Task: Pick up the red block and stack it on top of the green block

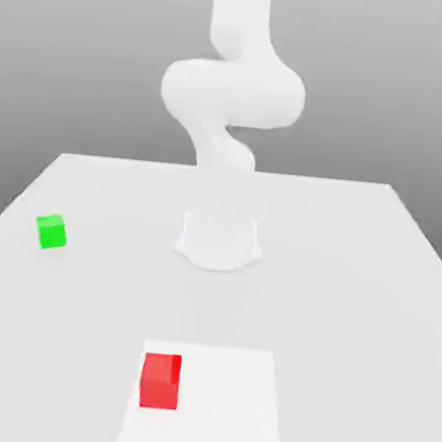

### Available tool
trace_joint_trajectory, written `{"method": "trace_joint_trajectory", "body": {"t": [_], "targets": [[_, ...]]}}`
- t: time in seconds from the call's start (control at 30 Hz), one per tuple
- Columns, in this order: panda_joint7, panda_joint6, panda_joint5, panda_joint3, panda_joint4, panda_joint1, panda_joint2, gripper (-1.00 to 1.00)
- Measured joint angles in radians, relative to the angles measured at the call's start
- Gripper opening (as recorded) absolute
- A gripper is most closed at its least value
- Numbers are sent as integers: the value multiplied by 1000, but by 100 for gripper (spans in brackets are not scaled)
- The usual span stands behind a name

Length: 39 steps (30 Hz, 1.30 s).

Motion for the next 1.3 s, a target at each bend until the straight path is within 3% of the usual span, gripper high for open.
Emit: {"method": "trace_joint_trajectory", "body": {"t": [0.67,0.87,0.9,1.13,1.3], "targets": [[-164,390,19,-90,-335,-35,732,0],[-211,562,71,-54,-328,-63,950,0],[-217,588,79,-45,-324,-70,981,-100],[-216,591,78,-43,-323,-71,986,-100],[-182,459,32,-66,-347,-59,830,-100]]}}
